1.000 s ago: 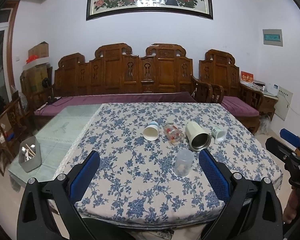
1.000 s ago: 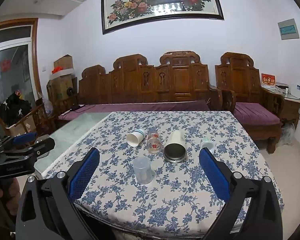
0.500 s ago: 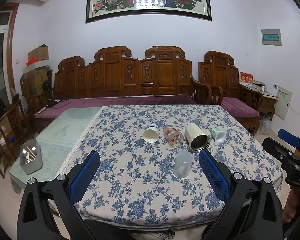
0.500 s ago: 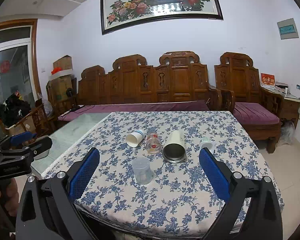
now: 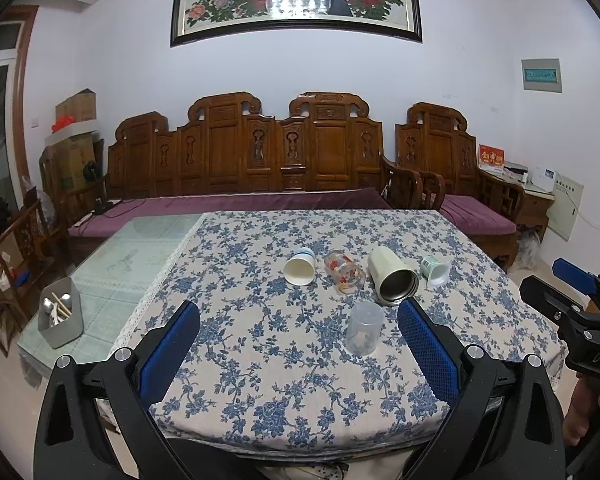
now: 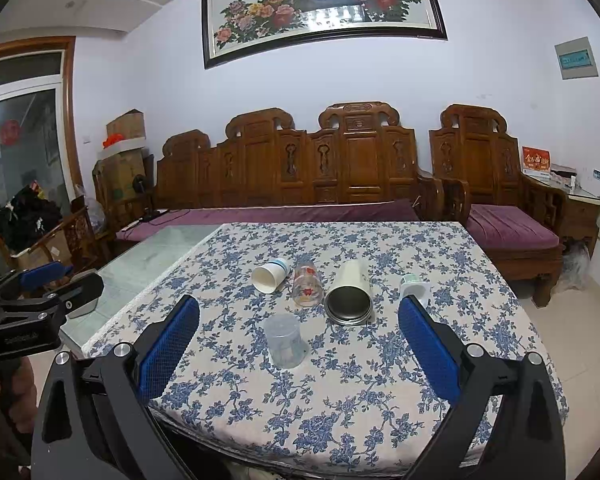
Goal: Flip cup upside down
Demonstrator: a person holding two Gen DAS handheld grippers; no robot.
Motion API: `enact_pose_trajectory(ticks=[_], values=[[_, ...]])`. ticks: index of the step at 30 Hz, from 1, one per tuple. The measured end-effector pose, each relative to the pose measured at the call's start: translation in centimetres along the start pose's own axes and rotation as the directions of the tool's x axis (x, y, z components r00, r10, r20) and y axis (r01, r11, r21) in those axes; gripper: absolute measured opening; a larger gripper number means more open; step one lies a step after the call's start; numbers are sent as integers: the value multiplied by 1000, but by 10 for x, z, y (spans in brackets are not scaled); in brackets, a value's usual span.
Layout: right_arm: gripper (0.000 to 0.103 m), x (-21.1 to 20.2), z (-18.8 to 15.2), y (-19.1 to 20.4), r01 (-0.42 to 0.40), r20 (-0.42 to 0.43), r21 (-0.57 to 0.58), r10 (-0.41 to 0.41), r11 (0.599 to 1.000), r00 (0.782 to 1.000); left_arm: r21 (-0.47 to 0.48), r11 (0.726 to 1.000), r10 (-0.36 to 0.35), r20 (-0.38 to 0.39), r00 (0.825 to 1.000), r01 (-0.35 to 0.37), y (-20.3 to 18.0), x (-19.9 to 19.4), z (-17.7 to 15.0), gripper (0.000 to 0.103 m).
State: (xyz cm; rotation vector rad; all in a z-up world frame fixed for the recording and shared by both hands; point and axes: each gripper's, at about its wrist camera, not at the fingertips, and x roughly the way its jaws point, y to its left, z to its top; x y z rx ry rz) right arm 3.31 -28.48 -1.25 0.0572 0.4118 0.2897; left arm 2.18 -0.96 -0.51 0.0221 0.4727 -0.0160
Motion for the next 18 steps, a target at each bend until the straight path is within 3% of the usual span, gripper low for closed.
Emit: enact_pose_trajectory(ticks=[18], values=[[100, 1, -1, 2, 0, 0, -2, 0, 1000, 1000, 1, 1000, 2, 3, 1000, -2, 0, -1, 0, 95]])
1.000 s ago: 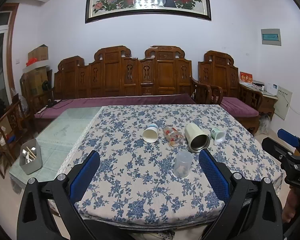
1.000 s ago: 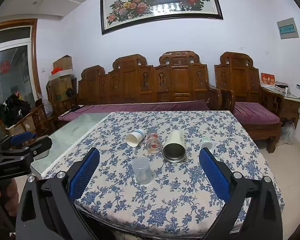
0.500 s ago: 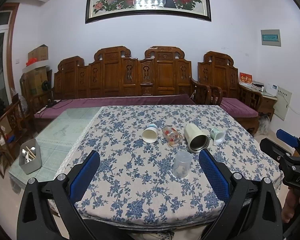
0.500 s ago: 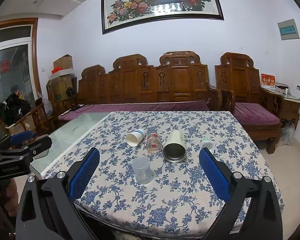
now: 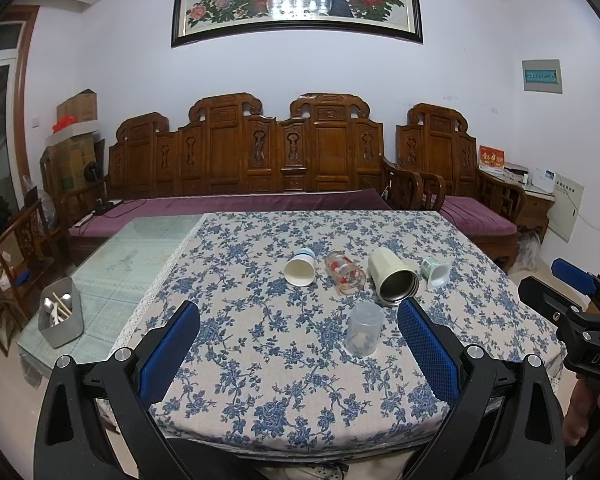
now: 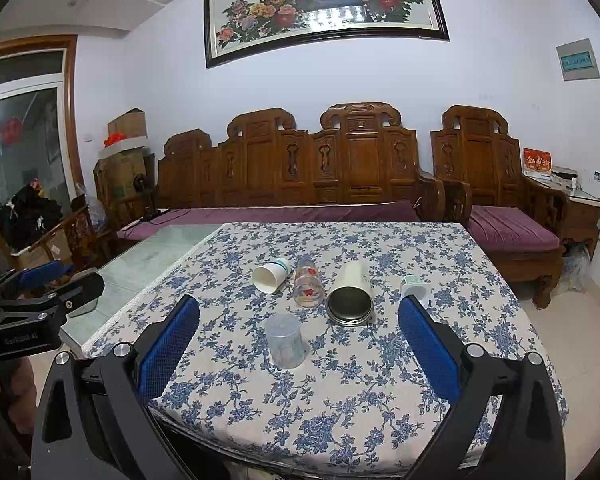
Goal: Flip cup upside down
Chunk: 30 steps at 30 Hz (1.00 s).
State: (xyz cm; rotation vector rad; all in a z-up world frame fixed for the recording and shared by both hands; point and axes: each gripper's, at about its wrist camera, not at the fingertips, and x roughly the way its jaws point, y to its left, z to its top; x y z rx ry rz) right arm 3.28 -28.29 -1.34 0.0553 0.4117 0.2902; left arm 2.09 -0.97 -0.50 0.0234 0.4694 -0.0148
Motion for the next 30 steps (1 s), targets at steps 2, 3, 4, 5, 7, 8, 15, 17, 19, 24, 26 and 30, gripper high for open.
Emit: enact_pose_trajectory(ticks=[2, 3, 4, 5, 7, 8, 15, 17, 19, 24, 26, 30], values=[[100, 0, 0, 0, 1, -1, 2, -1, 1000, 1000, 0, 1000, 0, 1, 1000, 0, 0, -1, 0, 95], [100, 0, 0, 0, -1, -1, 2, 1, 1000, 1000, -1, 1000, 0, 1, 1000, 0, 0, -1, 0, 95], [100, 1, 0, 0, -1, -1, 1, 1, 1000, 1000, 0, 1000, 0, 2, 1000, 0, 0, -1, 0, 95], [100, 1, 0, 0, -1, -1, 0, 1, 1000, 1000, 0, 1000, 1, 3, 1000, -1, 0, -1, 0, 95], [100, 1, 0, 0, -1, -2, 2, 1, 1000, 1000, 1, 1000, 0, 3, 1000, 0, -1, -1, 1, 95], [100, 1, 0, 0, -2, -2, 1, 2, 1000, 1000, 0, 1000, 0, 3, 1000, 0, 0, -1, 0, 95], [100, 1, -1, 1, -3, -1, 1, 3, 1000, 1000, 0, 1000, -1, 6, 1000, 1, -1, -1, 1, 95], [100, 2, -1, 1, -3, -2, 1, 3, 1000, 1000, 0, 1000, 0, 6, 1000, 0, -1, -2, 0, 95], [100, 2, -1, 2, -4, -2, 1, 4, 1000, 1000, -1, 1000, -1, 7, 1000, 1, -1, -2, 0, 95], [100, 2, -1, 2, -4, -2, 1, 4, 1000, 1000, -2, 1000, -2, 8, 1000, 2, -1, -3, 1, 95], [100, 2, -1, 2, -4, -2, 1, 4, 1000, 1000, -2, 1000, -3, 7, 1000, 3, -1, -2, 1, 95], [100, 2, -1, 2, -4, -1, 0, 4, 1000, 1000, -2, 1000, -4, 7, 1000, 4, -1, -3, 0, 95]])
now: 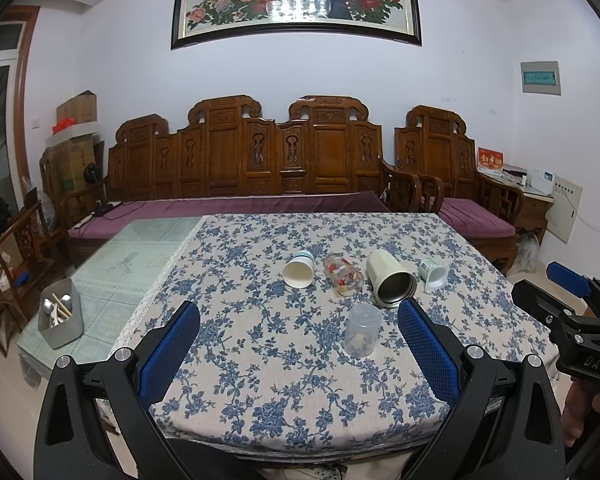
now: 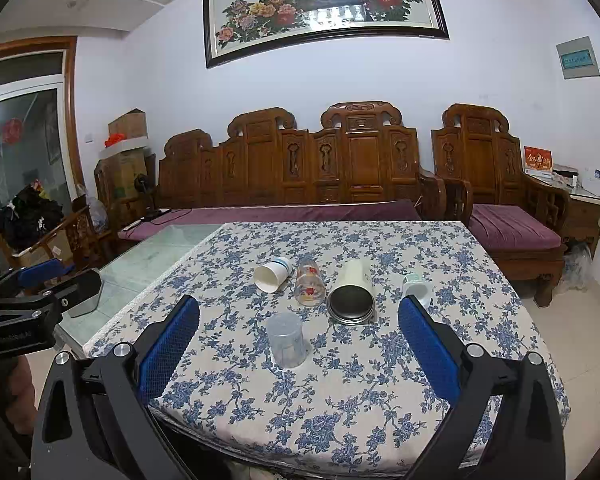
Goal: Flip cup upside down
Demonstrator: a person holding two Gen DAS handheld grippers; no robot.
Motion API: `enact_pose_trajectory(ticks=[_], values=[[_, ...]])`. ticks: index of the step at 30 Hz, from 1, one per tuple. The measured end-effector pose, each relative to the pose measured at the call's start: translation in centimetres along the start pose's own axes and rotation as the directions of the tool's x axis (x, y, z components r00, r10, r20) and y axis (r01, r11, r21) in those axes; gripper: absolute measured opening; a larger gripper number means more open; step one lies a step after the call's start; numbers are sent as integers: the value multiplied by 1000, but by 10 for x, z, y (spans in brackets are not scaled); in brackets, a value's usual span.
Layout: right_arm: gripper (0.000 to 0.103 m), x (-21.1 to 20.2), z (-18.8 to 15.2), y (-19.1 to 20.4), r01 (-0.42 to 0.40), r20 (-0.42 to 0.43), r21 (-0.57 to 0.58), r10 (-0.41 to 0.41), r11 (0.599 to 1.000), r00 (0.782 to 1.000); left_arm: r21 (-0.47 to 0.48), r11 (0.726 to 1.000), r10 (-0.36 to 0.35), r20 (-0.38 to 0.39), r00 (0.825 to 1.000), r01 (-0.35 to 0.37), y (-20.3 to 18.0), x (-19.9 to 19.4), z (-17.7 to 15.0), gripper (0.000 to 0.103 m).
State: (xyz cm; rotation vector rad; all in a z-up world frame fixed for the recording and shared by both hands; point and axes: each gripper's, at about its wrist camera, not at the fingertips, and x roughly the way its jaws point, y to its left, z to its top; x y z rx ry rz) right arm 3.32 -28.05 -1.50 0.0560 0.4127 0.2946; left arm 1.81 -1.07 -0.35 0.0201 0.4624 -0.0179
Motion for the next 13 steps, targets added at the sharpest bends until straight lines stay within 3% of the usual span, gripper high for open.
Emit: enact_pose_trajectory(ticks=[13], values=[[100, 0, 0, 0, 1, 0, 1, -1, 1000, 1000, -1, 1000, -5, 3, 1000, 5, -1, -1, 0, 95]])
